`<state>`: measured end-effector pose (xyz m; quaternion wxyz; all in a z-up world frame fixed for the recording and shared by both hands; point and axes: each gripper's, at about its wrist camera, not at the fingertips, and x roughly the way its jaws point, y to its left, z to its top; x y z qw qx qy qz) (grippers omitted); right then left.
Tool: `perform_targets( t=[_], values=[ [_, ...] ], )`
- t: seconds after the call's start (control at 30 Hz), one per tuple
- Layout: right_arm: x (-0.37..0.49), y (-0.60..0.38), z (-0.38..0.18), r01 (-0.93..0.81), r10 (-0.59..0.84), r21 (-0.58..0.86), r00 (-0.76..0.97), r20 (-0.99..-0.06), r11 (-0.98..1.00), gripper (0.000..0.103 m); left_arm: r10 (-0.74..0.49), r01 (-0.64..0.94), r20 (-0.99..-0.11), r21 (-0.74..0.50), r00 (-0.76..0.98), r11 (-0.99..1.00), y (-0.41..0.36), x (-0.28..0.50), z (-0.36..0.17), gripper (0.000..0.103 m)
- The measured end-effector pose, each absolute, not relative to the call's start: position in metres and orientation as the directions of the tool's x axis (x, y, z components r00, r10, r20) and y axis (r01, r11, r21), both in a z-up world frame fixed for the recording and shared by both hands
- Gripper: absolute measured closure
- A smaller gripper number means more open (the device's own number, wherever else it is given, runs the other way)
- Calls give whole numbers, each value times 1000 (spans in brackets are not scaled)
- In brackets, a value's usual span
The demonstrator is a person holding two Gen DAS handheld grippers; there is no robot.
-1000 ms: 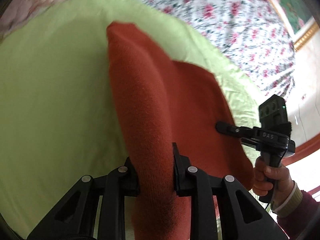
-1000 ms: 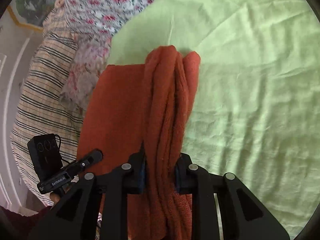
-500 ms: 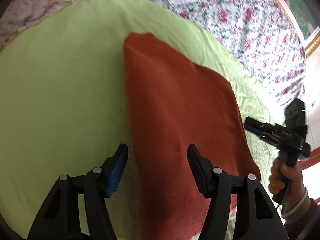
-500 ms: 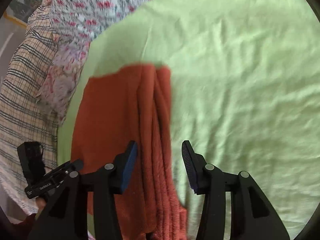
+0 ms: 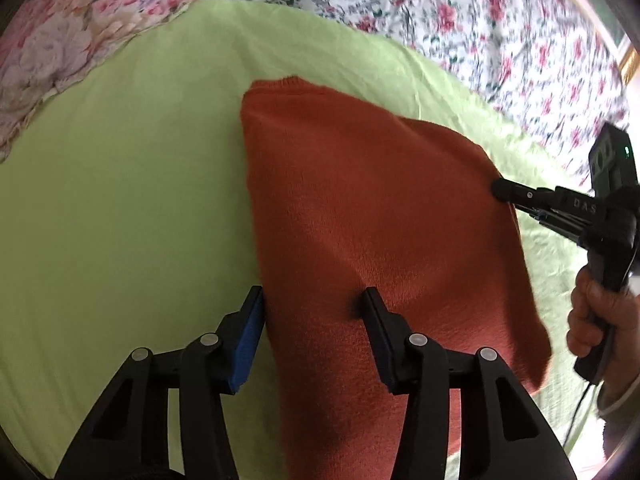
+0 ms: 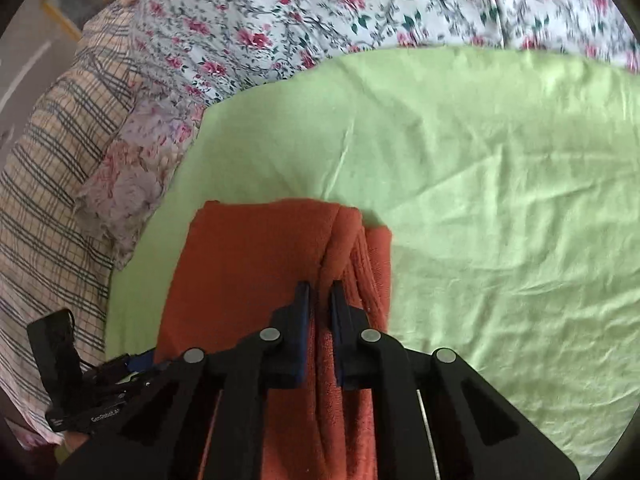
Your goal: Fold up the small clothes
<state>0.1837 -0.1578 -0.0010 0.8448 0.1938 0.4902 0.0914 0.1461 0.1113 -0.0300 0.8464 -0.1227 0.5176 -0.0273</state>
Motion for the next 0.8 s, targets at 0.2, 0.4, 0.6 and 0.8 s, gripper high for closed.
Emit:
perform_targets(
  t=[0.2, 0.4, 0.6, 0.8],
  values=[
    [193, -168, -46, 105, 302, 377, 422, -855, 920, 93, -184, -92, -879, -248, 440, 964, 111, 150, -39, 54],
    [180, -166, -24, 94, 332, 410, 440, -834, 907, 89, -188, -45, -873, -232, 450, 972, 112, 120, -21, 56],
    [115, -170, 9, 71, 388, 468, 458, -800, 881, 56, -209, 60, -870, -204, 447, 977, 98, 59, -12, 54],
    [54, -157, -4, 66, 399, 455, 382, -834, 888, 56, -206, 100, -885, -180, 419, 979, 80, 20, -29, 51]
  ],
)
